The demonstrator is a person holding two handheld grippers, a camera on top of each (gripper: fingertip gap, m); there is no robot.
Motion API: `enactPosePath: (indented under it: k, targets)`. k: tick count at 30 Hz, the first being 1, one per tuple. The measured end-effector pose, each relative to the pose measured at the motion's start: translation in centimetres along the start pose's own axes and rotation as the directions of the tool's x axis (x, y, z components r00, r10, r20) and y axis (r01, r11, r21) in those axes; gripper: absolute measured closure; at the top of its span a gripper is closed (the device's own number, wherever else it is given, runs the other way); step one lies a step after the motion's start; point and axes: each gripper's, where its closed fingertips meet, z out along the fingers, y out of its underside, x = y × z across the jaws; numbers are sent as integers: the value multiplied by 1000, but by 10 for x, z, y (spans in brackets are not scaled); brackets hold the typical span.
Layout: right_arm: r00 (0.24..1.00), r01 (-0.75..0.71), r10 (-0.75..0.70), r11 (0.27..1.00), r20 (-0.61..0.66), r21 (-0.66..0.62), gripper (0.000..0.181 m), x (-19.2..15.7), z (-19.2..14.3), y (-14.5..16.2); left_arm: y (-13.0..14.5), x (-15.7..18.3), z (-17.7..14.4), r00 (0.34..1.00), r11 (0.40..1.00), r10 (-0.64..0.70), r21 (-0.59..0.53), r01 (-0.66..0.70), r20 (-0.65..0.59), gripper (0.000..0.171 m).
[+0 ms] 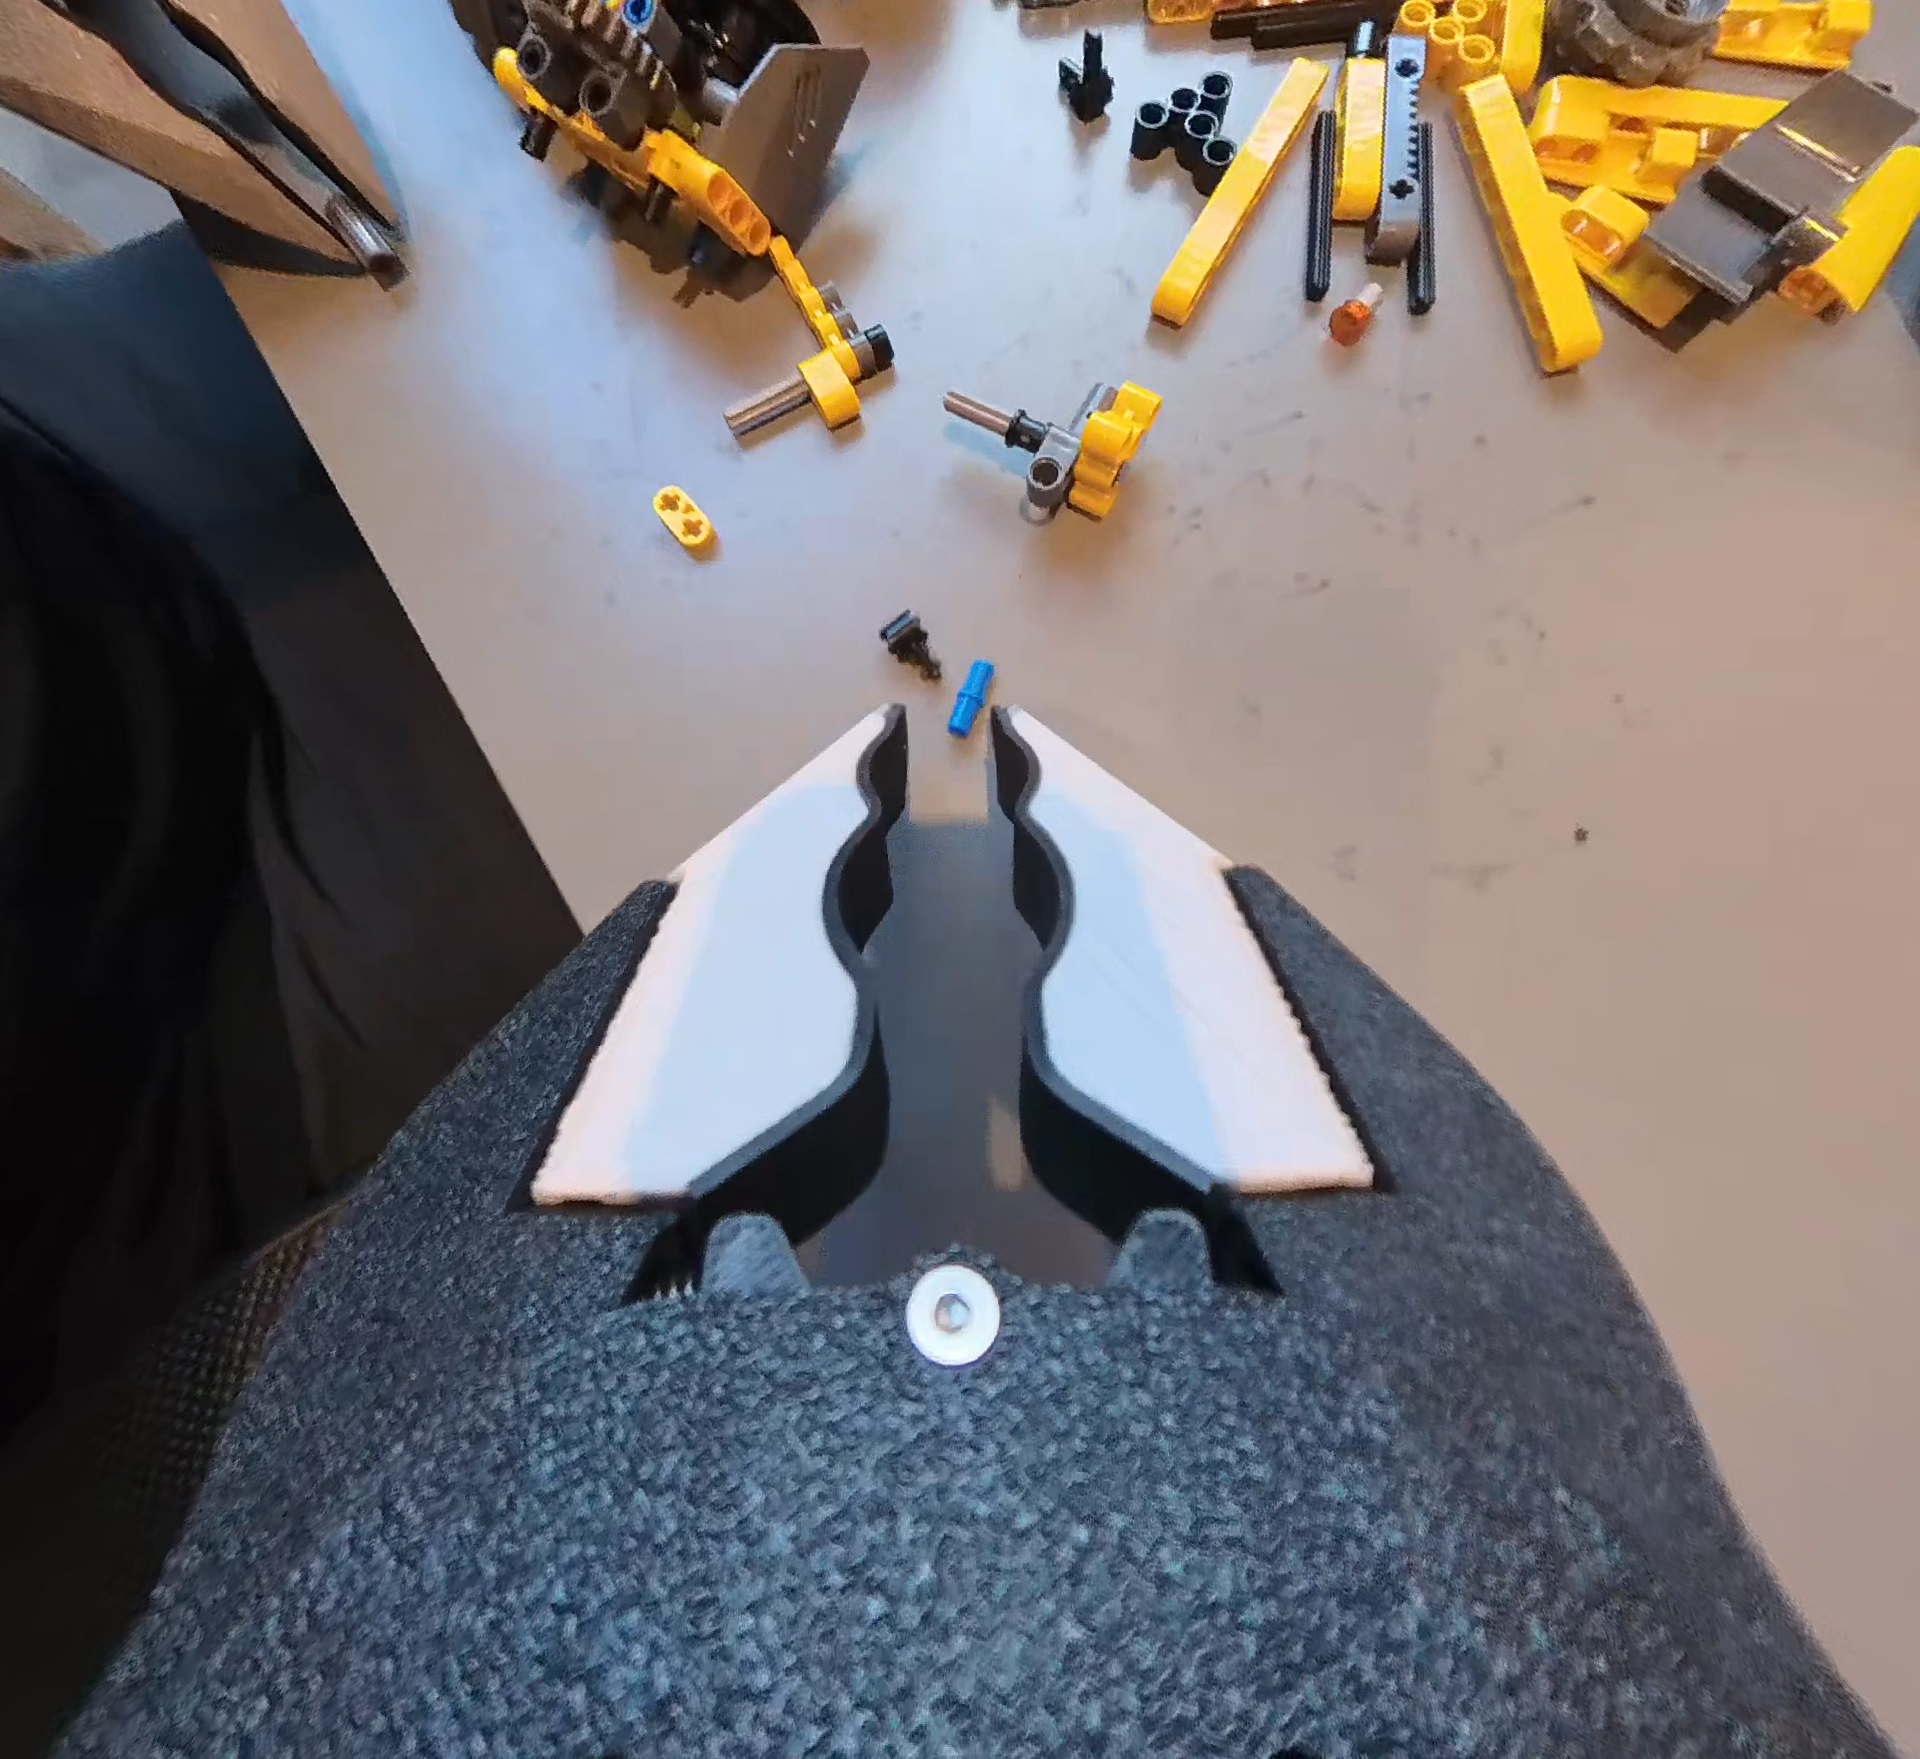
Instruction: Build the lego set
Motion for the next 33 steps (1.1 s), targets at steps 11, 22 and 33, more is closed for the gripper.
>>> enactPosePath:
  k: [11,22,33]
  targets:
    - [999,-27,27,1000,29,-17,177,3,8,5,-2,-3,1,999,999,-40,2,40,-3,147]
    - [997,26,-34,994,70,108,177,-33,-5,-43,-2,-4,-6,998,997,-66,47,66,15,139]
    - [943,30,-120,959,311,281,177,-137,43,-117,5,-9,-35,981,968,-194,168,189,11,144]
